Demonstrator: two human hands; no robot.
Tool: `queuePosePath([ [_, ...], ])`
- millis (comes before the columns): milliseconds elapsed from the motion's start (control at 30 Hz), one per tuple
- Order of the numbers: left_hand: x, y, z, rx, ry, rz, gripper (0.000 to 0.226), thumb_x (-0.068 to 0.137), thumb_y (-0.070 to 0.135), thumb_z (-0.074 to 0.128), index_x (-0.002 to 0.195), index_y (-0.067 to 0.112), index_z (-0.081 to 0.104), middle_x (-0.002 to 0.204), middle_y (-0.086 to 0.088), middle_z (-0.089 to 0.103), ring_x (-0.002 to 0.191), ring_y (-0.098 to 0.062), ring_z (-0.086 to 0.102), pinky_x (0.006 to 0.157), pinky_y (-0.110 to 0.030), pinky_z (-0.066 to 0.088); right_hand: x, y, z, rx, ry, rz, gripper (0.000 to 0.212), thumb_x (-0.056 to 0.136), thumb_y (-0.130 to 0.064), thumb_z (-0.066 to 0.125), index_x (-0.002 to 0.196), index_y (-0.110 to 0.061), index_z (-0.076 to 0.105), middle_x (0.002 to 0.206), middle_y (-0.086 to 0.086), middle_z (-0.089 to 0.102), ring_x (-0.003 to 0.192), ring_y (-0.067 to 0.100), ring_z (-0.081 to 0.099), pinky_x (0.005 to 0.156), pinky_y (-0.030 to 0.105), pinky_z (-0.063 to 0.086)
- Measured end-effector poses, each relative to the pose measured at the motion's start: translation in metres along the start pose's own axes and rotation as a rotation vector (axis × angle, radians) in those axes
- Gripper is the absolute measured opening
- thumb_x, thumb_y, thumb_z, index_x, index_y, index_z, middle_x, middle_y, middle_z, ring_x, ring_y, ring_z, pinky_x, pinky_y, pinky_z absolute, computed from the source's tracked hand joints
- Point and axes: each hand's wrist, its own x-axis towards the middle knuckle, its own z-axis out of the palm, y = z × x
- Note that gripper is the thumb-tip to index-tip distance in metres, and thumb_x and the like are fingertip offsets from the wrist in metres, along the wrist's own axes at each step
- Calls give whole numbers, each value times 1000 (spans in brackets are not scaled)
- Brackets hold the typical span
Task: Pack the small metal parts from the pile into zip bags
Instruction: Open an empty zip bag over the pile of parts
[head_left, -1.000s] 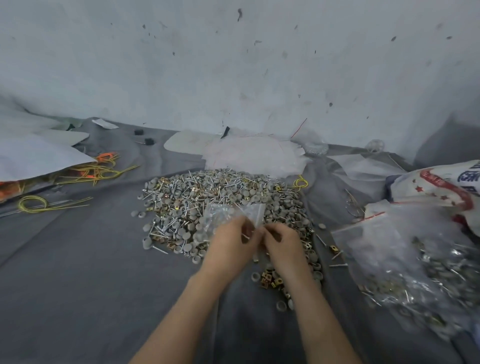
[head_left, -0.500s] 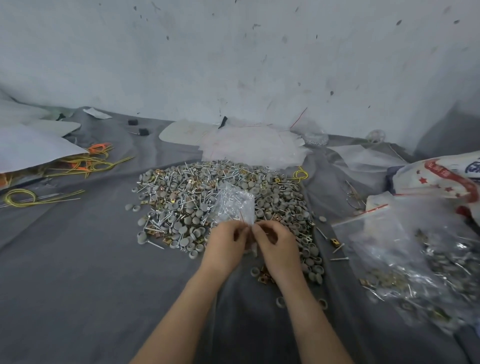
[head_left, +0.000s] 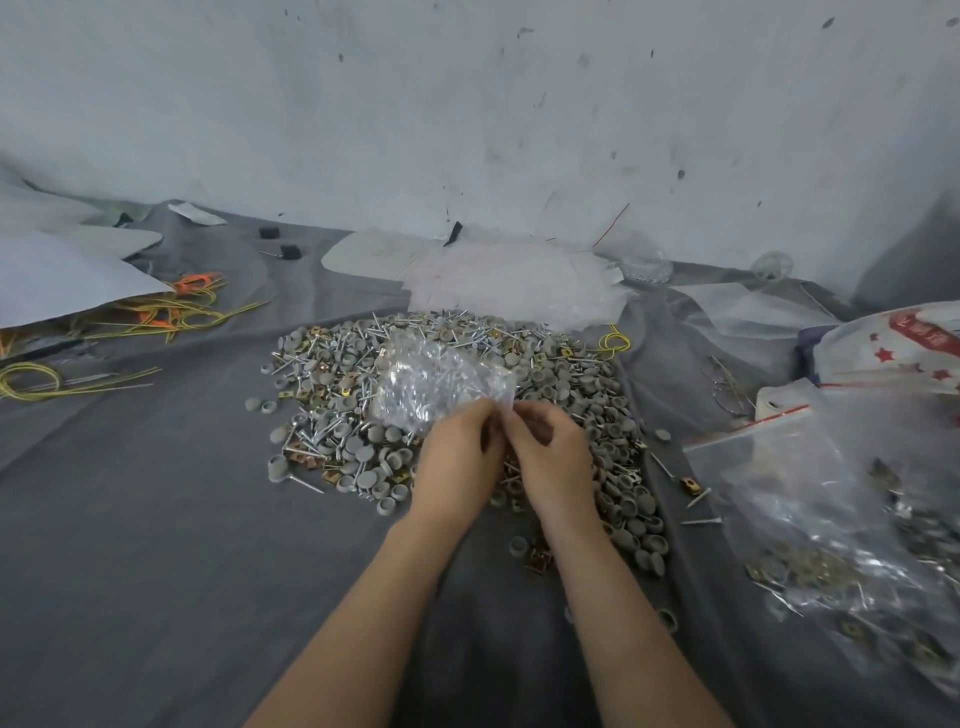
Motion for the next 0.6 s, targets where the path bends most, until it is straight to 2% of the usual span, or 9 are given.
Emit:
queuePosePath([
  [67,-2,-6,8,6,4,44,11,91,5,52,89,8,62,82,-5,63,71,-19,57,65,-33,45,-1,7,5,9,22,-3,8,90,-14,63,97,-10,64,87,-3,68,81,2,64,75,14,51],
  [167,-2,-14,12,-11,31,53,14,93,5,51,92,7,64,85,-6,64,74,-19,58,68,-32,46,0,11,9,-28,29,-47,6,92,-12,60,95,-16,63,86,-8,66,80,-4,62,74,9,48],
  [333,-2,-15,11,-71,117,4,11,91,8,56,81,7,60,75,-5,60,67,-21,55,62,-32,42,1,13,13,-132,39,-107,22,94,-14,56,108,-2,68,101,8,71,95,15,66,88,28,51],
  [467,-6,-13,5,-171,92,-23,16,88,6,60,73,12,56,69,-6,58,64,-20,53,61,-27,40,-1,12,13,-166,94,-154,23,93,-14,58,110,-4,70,106,7,71,99,12,63,91,20,46],
  [533,-5,-14,3,-209,57,-29,16,88,7,62,73,12,58,68,-7,59,63,-17,52,60,-27,41,-1,12,12,-115,101,-107,22,93,-13,58,108,-3,71,100,3,71,95,13,64,91,26,49],
  [600,-5,-14,1,-238,14,-22,17,89,10,64,74,16,60,65,2,58,59,-5,49,57,-18,39,-1,11,10,-75,117,-57,20,93,-13,58,103,-3,72,85,-5,68,86,12,64,88,32,52],
])
